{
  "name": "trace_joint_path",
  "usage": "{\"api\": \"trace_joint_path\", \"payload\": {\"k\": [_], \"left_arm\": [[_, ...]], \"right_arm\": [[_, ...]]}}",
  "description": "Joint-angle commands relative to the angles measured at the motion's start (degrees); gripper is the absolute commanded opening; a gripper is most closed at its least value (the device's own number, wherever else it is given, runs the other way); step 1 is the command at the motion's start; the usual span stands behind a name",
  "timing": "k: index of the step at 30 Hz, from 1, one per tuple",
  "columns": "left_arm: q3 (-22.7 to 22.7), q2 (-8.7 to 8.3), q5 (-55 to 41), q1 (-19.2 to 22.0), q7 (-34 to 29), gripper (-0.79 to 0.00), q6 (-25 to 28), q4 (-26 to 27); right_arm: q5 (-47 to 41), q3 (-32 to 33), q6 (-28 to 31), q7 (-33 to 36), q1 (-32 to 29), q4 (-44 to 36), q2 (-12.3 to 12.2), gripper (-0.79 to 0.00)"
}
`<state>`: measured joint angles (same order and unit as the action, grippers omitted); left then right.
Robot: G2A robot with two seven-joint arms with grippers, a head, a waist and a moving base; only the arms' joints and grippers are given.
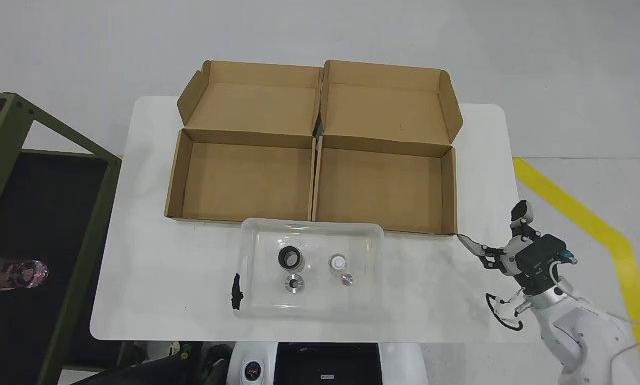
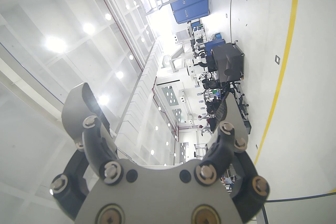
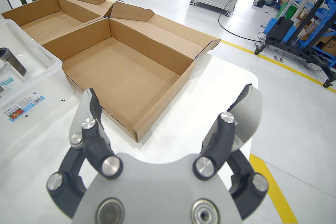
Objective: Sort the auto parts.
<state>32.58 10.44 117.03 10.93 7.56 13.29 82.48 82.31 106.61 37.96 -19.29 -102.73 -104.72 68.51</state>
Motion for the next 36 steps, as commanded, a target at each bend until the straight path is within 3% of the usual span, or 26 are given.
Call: {"api": "trace_joint_path", "payload": {"k": [1, 18, 36], "left_arm": [[0.00, 0.00, 0.00, 0.00, 0.00, -0.001, 0.00, 0.00], [0.00, 0.00, 0.00, 0.00, 0.00, 0.000, 0.00, 0.00], [0.00, 0.00, 0.00, 0.00, 0.00, 0.000, 0.00, 0.00]], "right_arm": [[0.00, 0.00, 0.00, 0.00, 0.00, 0.00, 0.00, -0.001], [-6.41, -9.50, 10.89, 17.49, 6.05, -4.87, -0.83, 0.000], [-8.89, -23.95, 16.36, 34.23, 12.68, -12.87, -1.57, 0.000]]}}
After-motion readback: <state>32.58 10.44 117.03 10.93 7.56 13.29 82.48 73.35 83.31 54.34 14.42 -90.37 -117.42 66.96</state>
